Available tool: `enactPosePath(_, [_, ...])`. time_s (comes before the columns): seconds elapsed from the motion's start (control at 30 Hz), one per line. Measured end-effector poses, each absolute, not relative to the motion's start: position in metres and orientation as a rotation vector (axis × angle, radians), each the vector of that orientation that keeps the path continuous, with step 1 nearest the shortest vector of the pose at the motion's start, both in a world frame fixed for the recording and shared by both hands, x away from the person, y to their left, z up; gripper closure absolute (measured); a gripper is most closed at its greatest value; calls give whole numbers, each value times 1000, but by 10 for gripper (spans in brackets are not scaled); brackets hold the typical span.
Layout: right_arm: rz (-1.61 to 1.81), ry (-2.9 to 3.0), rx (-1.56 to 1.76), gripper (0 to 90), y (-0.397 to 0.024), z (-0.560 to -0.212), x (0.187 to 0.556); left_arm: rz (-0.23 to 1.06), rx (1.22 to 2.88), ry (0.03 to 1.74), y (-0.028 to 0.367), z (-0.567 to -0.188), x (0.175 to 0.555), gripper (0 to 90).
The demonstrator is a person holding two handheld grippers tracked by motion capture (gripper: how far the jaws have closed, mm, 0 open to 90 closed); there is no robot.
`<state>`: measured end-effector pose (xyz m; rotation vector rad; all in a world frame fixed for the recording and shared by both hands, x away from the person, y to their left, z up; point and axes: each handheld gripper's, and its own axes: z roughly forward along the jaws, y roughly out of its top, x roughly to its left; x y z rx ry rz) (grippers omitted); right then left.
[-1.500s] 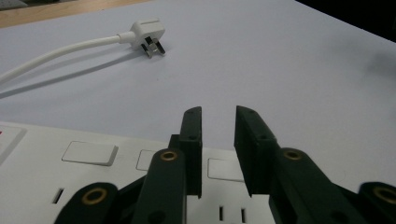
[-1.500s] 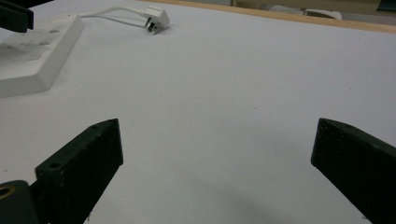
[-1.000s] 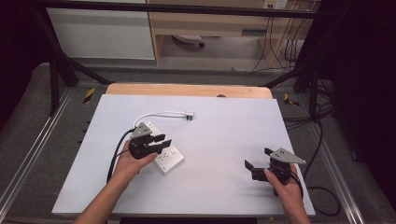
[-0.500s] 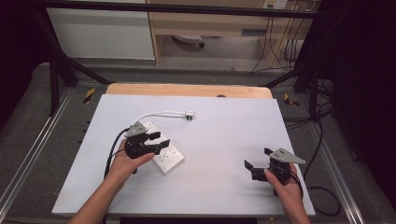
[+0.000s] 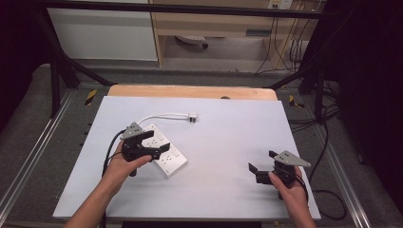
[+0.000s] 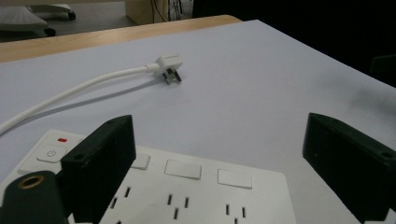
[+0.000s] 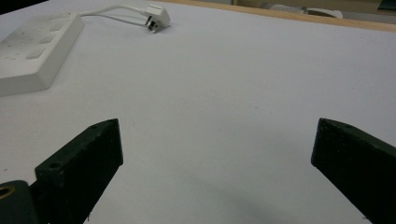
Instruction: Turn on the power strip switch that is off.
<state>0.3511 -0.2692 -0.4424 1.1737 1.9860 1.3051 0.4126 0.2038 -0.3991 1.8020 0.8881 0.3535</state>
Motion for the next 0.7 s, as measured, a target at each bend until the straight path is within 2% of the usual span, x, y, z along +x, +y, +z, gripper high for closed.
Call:
enactPosePath(0.37, [1304, 1989, 1175, 24, -269, -443, 351, 371, 1743, 978, 230, -390, 408, 76])
enactPosePath(0.7, [1299, 1993, 1177, 24, -268, -443, 351, 394, 1719, 992, 254, -383, 396, 76])
